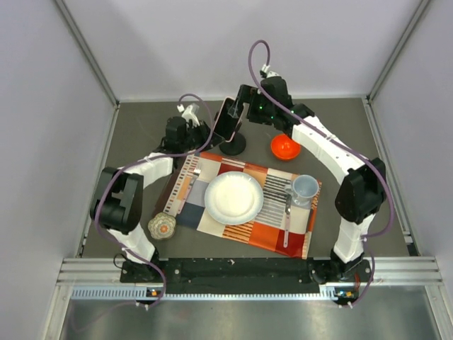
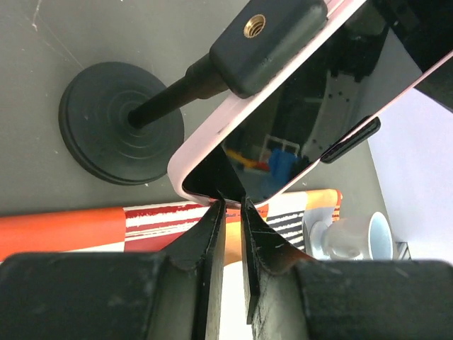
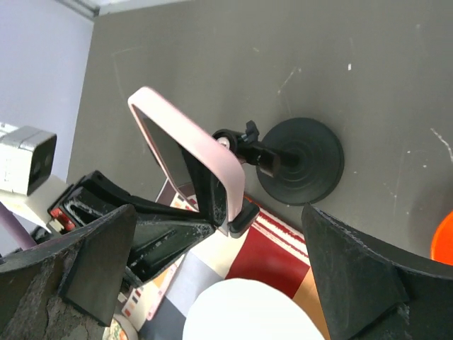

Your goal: Place the phone on the phone stand

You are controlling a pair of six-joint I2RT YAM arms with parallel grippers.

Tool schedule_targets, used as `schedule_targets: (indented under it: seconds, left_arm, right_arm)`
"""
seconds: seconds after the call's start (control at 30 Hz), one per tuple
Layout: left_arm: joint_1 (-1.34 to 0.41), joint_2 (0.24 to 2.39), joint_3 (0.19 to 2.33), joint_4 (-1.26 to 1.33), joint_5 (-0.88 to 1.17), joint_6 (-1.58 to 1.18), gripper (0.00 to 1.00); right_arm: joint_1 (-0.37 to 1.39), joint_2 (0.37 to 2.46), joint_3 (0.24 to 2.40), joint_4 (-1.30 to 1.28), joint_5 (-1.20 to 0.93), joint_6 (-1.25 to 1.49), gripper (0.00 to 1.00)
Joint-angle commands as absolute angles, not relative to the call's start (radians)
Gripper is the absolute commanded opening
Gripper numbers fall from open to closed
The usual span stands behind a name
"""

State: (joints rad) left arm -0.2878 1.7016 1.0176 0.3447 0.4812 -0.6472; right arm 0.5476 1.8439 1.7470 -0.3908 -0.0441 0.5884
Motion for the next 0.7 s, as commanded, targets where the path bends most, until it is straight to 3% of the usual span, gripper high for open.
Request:
schedule_targets:
  seconds: [0.0,0.67]
  left_arm:
    - [-0.316,1.738,1.049,0.442,0.439,-0.657,0.19]
    - [-0.314,1.973,1.189,0.445,0.402,-0.709,0.20]
  right_arm:
    - [0.578,1.859,1.816,-0.413,0.090,0.629,0.99]
    - [0.637,1.970,1.960,-0.451,0.314,0.597,0.99]
